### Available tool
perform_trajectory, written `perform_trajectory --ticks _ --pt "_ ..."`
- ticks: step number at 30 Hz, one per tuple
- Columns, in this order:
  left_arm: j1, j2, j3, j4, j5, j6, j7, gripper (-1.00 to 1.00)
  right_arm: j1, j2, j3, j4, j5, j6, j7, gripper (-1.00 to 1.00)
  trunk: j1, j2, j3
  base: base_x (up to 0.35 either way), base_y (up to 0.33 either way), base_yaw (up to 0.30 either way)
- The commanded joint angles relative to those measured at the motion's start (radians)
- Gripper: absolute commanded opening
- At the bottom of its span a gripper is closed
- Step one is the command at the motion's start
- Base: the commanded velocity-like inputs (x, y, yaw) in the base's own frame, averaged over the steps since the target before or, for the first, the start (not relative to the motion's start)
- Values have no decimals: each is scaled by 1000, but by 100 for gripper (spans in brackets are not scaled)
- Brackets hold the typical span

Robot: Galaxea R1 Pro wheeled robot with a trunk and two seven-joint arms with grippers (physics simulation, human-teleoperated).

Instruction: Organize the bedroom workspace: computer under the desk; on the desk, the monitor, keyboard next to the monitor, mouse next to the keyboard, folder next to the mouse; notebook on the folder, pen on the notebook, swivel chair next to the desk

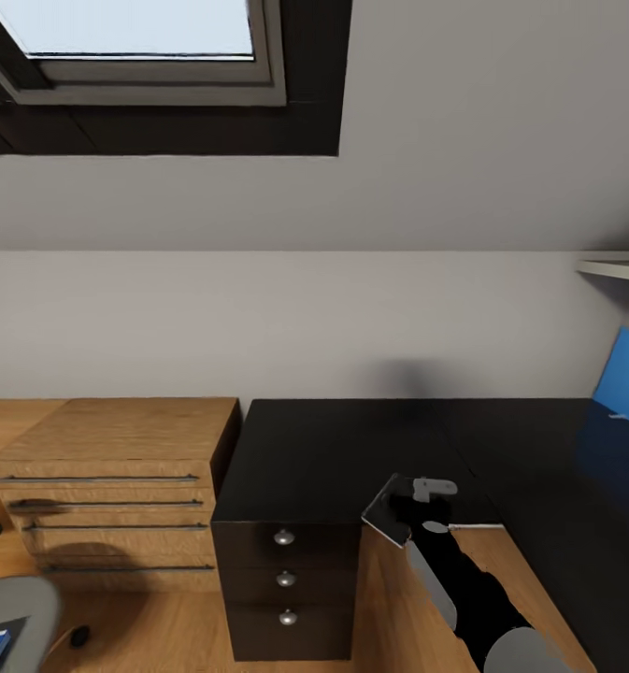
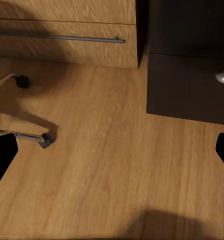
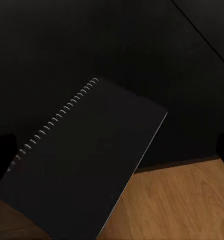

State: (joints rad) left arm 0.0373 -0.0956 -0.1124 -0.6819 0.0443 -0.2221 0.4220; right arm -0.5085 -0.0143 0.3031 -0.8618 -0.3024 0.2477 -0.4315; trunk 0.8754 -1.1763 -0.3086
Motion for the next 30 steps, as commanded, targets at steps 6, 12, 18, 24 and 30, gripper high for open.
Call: perform_trajectory --ticks 6,12,18,24,30 --pt "0 1 -4 0 5 -2 6 100 2 23 15 36 57 -44 -16 100 0 -1 -3 0 0 279" --pt "0 0 -4 4 5 -2 6 100 2 46 21 72 87 -71 -18 100 0 -1 -6 0 0 279" --pt "0 0 -4 5 5 -2 6 100 3 58 36 88 93 -92 -18 100 0 -1 -9 0 0 279" --pt "0 1 -4 5 5 -2 6 100 3 61 61 90 95 -96 -19 100 0 -1 -12 0 0 279" --pt "0 1 -4 5 5 -2 6 100 3 62 69 91 95 -97 -19 100 0 -1 -15 0 0 279"
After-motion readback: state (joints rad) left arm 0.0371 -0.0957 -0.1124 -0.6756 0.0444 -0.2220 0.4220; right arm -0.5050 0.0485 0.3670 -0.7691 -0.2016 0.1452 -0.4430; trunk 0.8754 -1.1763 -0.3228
